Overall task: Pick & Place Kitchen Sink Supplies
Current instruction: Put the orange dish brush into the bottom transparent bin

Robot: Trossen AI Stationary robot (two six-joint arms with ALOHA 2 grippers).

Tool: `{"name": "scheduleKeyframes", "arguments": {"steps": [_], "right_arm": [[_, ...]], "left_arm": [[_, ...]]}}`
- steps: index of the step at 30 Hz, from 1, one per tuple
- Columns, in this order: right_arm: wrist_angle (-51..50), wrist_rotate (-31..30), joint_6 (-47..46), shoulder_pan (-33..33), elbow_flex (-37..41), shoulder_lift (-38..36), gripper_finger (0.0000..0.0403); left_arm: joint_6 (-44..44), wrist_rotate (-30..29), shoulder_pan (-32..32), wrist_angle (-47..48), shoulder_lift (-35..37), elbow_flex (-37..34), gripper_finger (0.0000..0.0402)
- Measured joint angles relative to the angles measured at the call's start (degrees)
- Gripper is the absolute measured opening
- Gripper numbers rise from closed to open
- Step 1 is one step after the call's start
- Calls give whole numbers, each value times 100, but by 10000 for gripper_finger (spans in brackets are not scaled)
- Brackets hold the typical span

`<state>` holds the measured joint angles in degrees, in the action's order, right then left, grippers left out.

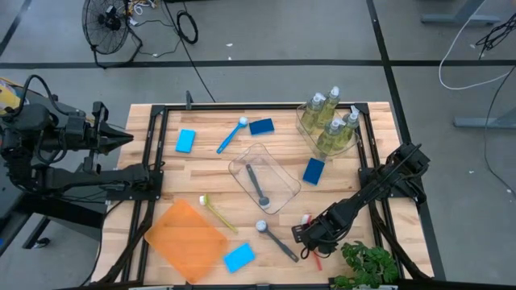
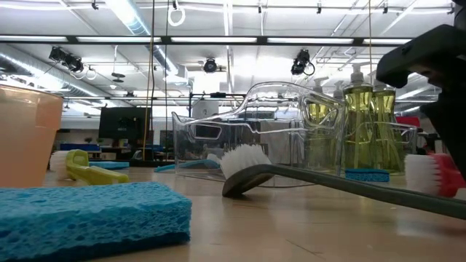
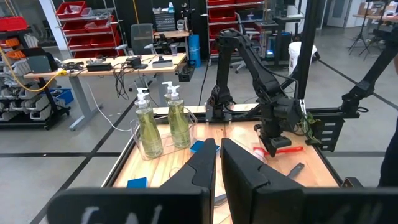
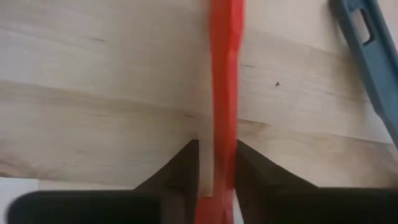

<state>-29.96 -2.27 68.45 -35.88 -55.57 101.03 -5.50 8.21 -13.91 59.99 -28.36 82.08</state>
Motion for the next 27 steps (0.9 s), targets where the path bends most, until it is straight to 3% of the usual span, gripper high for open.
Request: {"name": "scheduleKeyframes", "arguments": {"steps": [8, 16, 27], "right_arm": [[31, -13, -26, 7, -2, -19, 17], [-137, 25, -295, 7, 0, -367, 18], [-1114, 316, -1980, 7, -462, -1172, 18]], "left_arm": [[0, 0, 1, 0, 0, 0, 28], [-1, 0, 0, 0, 0, 0, 28], [-1, 0, 0, 0, 0, 0, 28]]}}
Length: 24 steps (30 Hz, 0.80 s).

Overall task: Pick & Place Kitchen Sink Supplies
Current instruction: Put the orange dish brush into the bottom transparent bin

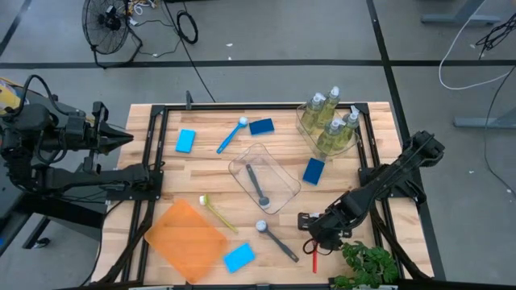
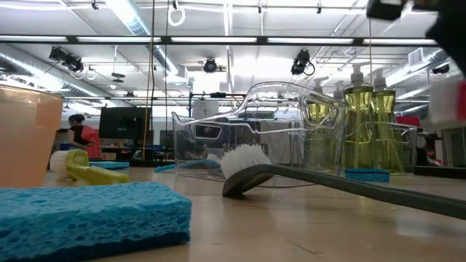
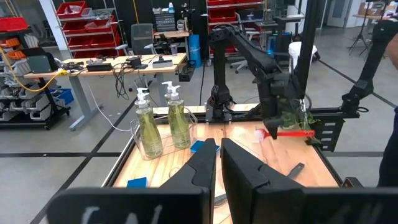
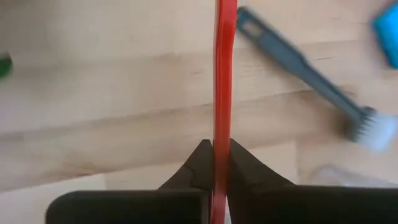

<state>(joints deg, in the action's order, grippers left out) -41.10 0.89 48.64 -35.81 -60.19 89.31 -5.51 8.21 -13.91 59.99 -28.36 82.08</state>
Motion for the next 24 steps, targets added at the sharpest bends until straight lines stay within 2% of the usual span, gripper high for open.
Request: {"name": "scheduleKeyframes", "arguments": {"steps": [5, 12, 18, 24], "right_arm": [[-247, 0, -712, 73, -477, -265, 18], [-584, -356, -1886, 402, -1557, -314, 18], [-532, -773, -2942, 935, -2196, -316, 18], [-493, -953, -4013, 1696, -2371, -316, 18]], "left_arm": [[1, 0, 2, -2, 0, 0, 28], [0, -1, 1, -2, 0, 0, 28], [1, 0, 1, -3, 0, 0, 28], [1, -2, 0, -4, 0, 0, 28]]}}
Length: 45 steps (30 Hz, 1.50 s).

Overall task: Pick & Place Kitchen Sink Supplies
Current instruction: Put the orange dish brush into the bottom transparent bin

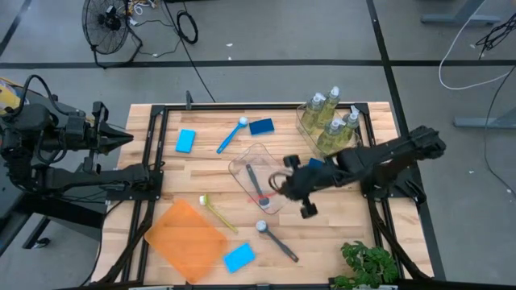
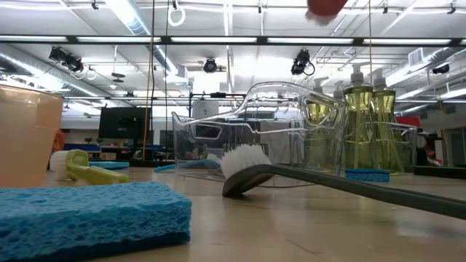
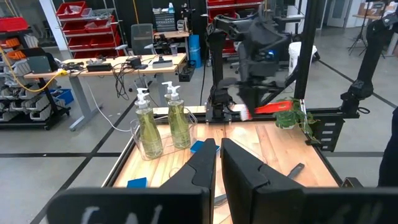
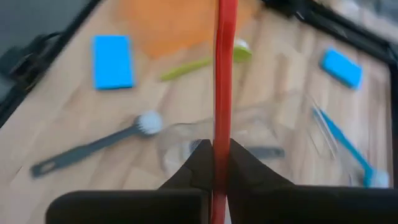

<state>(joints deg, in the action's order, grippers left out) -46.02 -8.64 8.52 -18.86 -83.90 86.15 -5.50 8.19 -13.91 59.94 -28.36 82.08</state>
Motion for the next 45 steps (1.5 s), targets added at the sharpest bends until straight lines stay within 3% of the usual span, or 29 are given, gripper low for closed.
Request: {"name": "scheduleKeyframes", "arguments": {"steps": [11, 18, 34, 45], "right_arm": [[16, 11, -2024, 1071, 2, 388, 18], [102, 63, -2621, 1462, 2, 942, 18], [165, 73, -3971, 1701, 7, 1851, 18], [142, 372, -4020, 1718, 7, 1858, 18]], "left_arm": [[0, 0, 0, -3, 0, 0, 28], [-2, 0, 2, -4, 0, 0, 28], [-2, 1, 1, -4, 0, 0, 28], [-1, 1, 1, -4, 1, 0, 28]]}}
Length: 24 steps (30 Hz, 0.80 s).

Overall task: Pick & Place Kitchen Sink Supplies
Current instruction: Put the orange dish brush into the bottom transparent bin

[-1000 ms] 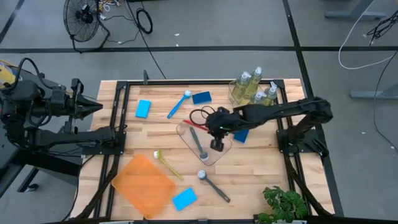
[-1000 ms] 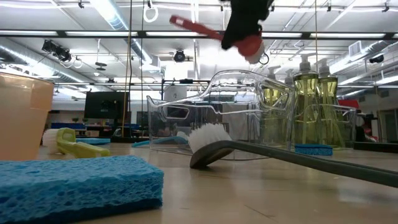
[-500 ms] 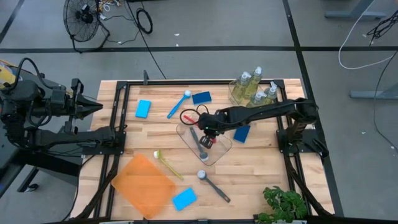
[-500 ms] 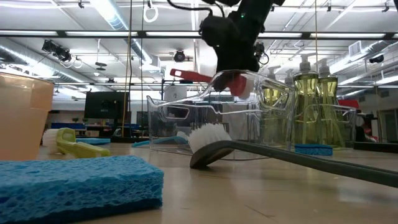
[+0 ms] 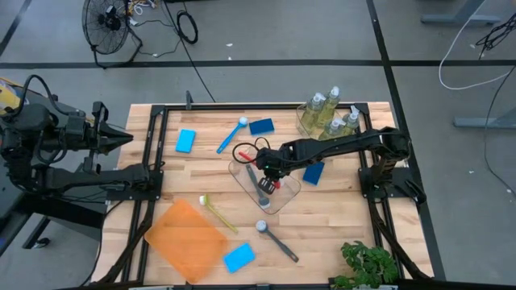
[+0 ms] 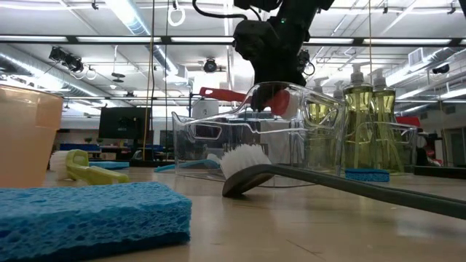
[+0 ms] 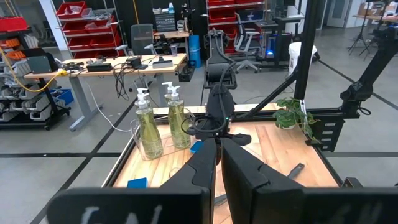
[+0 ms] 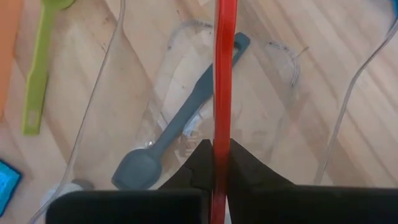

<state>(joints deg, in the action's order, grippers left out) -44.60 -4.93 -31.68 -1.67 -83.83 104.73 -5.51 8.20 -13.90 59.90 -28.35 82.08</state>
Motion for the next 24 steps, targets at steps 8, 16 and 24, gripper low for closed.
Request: {"name": "scheduleKeyframes", "arguments": {"steps": [8, 16, 24], "right_arm": [[-9, 76, 123, 13, 0, 0, 47], [-45, 350, 129, 15, 0, 0, 67], [-150, 347, 129, 15, 0, -2, 70]], "left_arm": [[0, 0, 0, 0, 0, 0, 28], [0, 0, -1, 0, 0, 0, 28], [1, 1, 1, 0, 0, 0, 28]]}}
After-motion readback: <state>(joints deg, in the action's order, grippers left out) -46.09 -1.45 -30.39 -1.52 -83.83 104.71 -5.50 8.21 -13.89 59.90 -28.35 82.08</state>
